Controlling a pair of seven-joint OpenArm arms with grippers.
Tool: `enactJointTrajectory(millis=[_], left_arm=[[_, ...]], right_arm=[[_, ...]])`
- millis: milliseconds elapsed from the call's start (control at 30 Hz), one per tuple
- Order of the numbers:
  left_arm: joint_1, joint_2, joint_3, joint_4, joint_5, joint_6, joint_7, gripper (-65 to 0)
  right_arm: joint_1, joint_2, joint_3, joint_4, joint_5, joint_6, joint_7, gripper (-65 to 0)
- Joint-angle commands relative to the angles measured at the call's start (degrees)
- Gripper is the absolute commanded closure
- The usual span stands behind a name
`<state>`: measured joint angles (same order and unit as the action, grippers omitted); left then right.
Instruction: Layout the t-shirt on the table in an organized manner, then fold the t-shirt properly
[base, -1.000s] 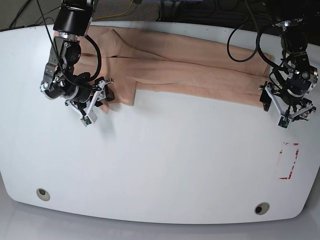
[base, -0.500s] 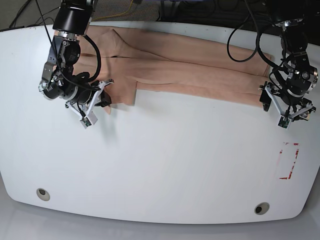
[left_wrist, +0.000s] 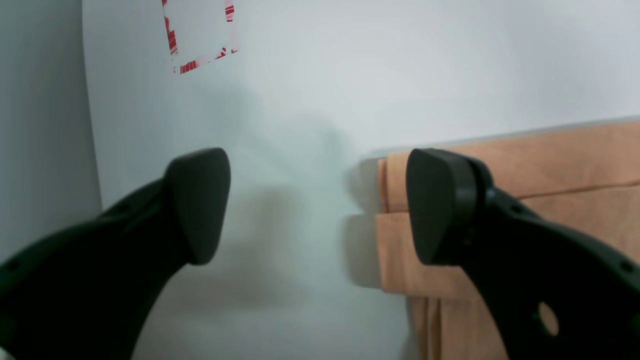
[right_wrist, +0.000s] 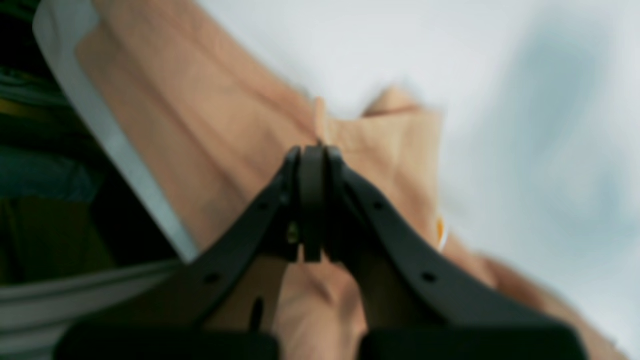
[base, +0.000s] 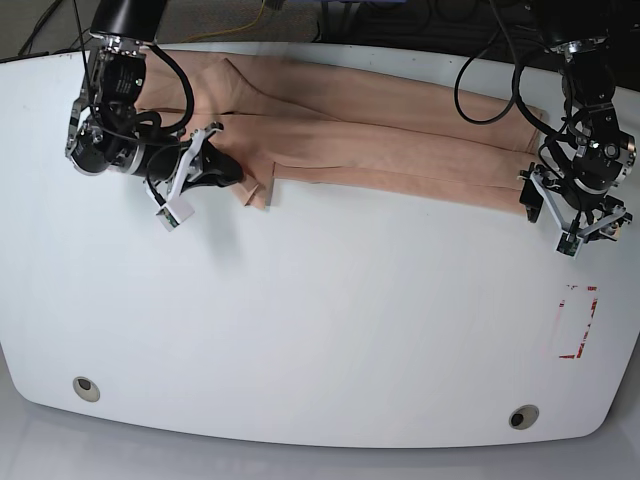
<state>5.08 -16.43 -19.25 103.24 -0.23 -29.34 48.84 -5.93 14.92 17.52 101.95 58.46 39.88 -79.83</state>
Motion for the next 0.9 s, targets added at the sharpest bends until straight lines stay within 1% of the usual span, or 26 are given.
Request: enactJointTrajectory(millis=[0, 133, 233, 400, 500, 733, 800, 867], left_arm=[[-0.6, -0.7, -0.2, 0.9, -0.3, 0.4, -0.9, -52.3], [-0.6, -0.7, -0.2, 0.9, -0.3, 0.4, -0.9, -52.3], [-0.6, -0.7, -0.2, 0.9, -0.3, 0.4, -0.9, -52.3], [-0.6, -0.7, -0.2, 0.8, -0.3, 0.4, -0.9, -52.3], [-0.6, -0.7, -0.1, 0.8, -0.3, 0.4, -0.9, -52.3], [-0.6, -0.7, 1.6, 0.8, -0.3, 0.4, -0.9, -52.3], [-0.6, -0.7, 2.1, 0.8, -0.3, 0.4, -0.9, -52.3], [-0.6, -0.7, 2.4, 0.8, -0.3, 0.4, -0.9, -52.3]], right_arm=[[-1.0, 2.3, 0.3, 1.1, 5.2, 0.1, 0.1, -0.6], [-4.0, 6.5, 0.3, 1.1, 11.4, 0.1, -0.2, -0.8], [-6.3, 9.0, 0.1, 1.1, 14.5, 0.1, -0.2, -0.9], [-8.2, 13.3, -2.9, 1.0, 18.0, 0.1, -0.2, -0.9], [-9.7, 15.1, -5.0, 0.9, 18.8, 0.1, -0.2, -0.9], [-11.2, 17.7, -10.7, 0.9, 18.6, 0.1, -0.2, -0.9], [-11.0, 17.9, -10.4, 0.9, 18.5, 0.1, -0.2, -1.1], [-10.8, 17.8, -8.6, 0.9, 18.4, 0.1, -0.2, -1.4]])
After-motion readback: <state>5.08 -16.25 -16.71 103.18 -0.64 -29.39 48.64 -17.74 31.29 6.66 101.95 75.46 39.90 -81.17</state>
